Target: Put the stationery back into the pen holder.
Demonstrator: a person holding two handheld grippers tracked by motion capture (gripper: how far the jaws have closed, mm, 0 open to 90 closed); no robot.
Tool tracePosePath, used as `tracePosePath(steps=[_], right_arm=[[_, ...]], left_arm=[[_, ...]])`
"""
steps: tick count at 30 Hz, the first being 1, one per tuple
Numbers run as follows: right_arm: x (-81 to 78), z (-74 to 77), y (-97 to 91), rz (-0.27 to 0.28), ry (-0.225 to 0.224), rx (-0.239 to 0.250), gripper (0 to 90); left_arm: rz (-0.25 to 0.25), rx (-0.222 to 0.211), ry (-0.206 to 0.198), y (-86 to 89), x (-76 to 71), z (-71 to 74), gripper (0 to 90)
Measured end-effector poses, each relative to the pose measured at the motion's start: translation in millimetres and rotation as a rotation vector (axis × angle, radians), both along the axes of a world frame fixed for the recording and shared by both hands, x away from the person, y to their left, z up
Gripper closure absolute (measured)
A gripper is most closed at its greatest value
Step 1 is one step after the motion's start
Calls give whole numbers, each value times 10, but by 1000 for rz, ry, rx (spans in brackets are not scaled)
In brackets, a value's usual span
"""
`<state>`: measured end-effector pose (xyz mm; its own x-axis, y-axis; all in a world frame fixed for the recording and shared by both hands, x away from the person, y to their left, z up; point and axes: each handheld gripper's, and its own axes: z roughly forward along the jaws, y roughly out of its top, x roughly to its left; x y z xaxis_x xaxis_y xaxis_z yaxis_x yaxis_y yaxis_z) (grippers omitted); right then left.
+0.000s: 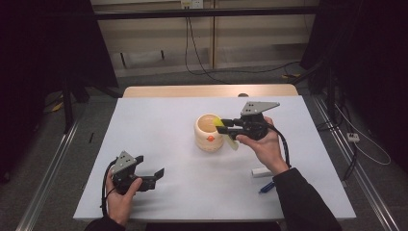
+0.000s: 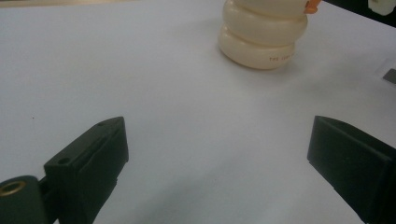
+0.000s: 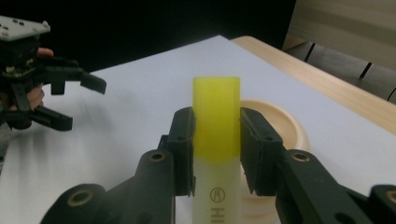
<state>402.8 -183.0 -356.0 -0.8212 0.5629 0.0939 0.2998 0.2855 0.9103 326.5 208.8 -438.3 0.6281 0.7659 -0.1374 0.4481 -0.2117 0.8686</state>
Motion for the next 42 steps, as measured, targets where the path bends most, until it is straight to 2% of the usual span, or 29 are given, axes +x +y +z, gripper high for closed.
tracePosePath(steps=[9, 10, 11, 16, 22, 23, 24, 25, 27, 32, 37, 42], right_arm=[[95, 182, 55, -17, -52, 36, 676], [114, 189, 63, -19, -51, 38, 676], [136, 193, 68, -20, -51, 42, 676], [245, 201, 88, -46, -43, 51, 676], [321, 278, 136, -64, -63, 76, 676], [330, 290, 152, -65, -69, 77, 676], [339, 299, 170, -63, -71, 79, 676], [346, 306, 188, -65, -73, 80, 676], [369, 314, 224, -64, -77, 86, 676], [437, 316, 300, -62, -82, 93, 676], [494, 293, 357, -58, -78, 96, 676], [489, 312, 419, -50, -94, 91, 675]], left_arm=[[-5, -4, -8, 19, -24, 7, 52], [-11, 7, -10, 31, -24, 11, 52], [-5, -5, -9, 29, -28, 9, 53], [-2, -6, -9, 35, -31, 10, 53], [-11, 7, -11, 56, -51, 14, 52], [-2, -3, -15, 57, -62, 14, 53], [-9, 10, -16, 74, -68, 19, 52], [-3, -3, -16, 73, -77, 18, 52], [-4, 6, -18, 86, -82, 24, 52], [0, -9, -14, 69, -83, 18, 52], [-7, -3, -16, 76, -74, 18, 52], [-13, 2, -15, 65, -68, 20, 52]])
